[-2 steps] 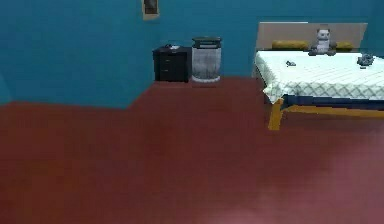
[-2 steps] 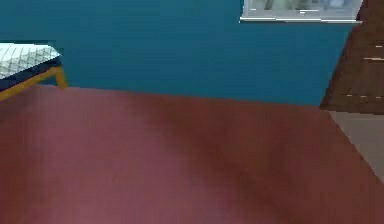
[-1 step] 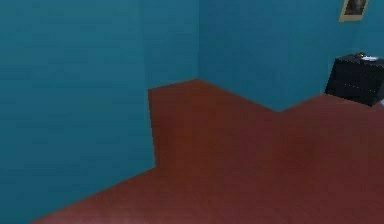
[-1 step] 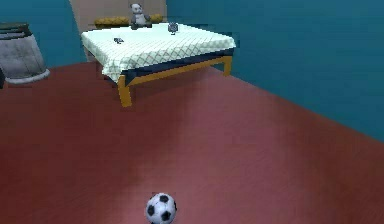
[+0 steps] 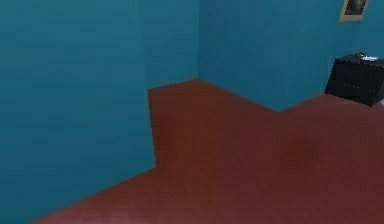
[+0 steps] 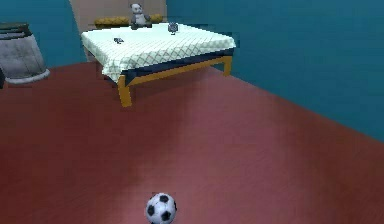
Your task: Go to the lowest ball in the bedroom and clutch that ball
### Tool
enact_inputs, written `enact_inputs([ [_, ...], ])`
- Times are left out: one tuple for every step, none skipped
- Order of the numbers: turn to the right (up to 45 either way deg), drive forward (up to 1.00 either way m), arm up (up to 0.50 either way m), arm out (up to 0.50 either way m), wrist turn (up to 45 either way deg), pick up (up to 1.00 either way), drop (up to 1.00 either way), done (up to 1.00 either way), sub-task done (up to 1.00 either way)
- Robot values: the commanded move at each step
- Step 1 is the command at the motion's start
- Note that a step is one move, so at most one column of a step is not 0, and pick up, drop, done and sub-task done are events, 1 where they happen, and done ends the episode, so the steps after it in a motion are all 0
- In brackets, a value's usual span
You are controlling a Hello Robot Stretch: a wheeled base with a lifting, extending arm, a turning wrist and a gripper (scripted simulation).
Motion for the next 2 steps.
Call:
enact_inputs([
  [0.0,0.00,0.00,0.50,0.0,0.00,0.00,0.00,0.00],
  [0.0,0.00,0.00,0.00,45.0,0.00,0.00,0.00,0.00],
])
